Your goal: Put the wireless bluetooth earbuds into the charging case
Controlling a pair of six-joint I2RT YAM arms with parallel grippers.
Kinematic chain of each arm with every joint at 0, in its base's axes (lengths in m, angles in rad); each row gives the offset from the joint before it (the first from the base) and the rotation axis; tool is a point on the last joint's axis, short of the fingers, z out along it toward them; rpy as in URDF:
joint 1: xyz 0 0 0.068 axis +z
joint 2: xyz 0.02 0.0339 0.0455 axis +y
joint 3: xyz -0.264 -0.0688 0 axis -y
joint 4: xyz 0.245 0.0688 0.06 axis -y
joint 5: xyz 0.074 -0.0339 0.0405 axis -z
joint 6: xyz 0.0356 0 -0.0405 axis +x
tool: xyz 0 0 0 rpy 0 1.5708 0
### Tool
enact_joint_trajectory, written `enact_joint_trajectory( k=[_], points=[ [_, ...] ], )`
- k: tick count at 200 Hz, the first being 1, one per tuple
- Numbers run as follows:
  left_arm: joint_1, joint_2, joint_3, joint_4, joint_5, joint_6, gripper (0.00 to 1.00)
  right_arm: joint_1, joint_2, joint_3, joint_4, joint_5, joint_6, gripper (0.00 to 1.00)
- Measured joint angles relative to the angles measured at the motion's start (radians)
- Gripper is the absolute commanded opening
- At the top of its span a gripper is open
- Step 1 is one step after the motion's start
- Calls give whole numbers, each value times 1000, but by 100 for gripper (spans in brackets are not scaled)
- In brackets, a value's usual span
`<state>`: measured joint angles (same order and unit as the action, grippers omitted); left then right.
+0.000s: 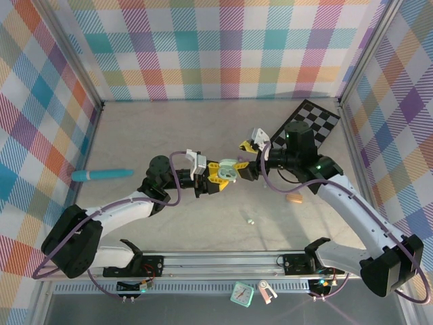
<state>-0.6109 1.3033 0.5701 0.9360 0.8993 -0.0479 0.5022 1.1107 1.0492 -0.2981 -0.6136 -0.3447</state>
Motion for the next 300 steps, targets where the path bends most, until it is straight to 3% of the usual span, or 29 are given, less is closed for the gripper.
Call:
enact_joint_trajectory(
  k=[47,60,66,116,172,219,255,300],
  points=[
    [45,70,-24,196,-2,-109,35,-19,-123,-74,96,-44,65,85],
    [56,89,-27,240,-3,-135,35,-31,-161,-101,134,-32,113,92],
    [59,93,-29,256,-3,-143,35,-37,-180,-116,156,5,153,100],
    [77,97,-32,312,-2,-169,35,-129,-272,-210,191,365,366,99],
    [90,97,-32,328,0,-169,35,-187,-256,-352,147,523,637,100],
    [121,95,-35,328,0,-169,35,-187,-118,-372,-13,505,771,87],
    [132,85,-44,320,1,-163,35,-187,70,-283,-192,496,812,78],
    [132,60,-44,294,0,-142,35,-187,276,-256,-204,475,909,56]
  ],
)
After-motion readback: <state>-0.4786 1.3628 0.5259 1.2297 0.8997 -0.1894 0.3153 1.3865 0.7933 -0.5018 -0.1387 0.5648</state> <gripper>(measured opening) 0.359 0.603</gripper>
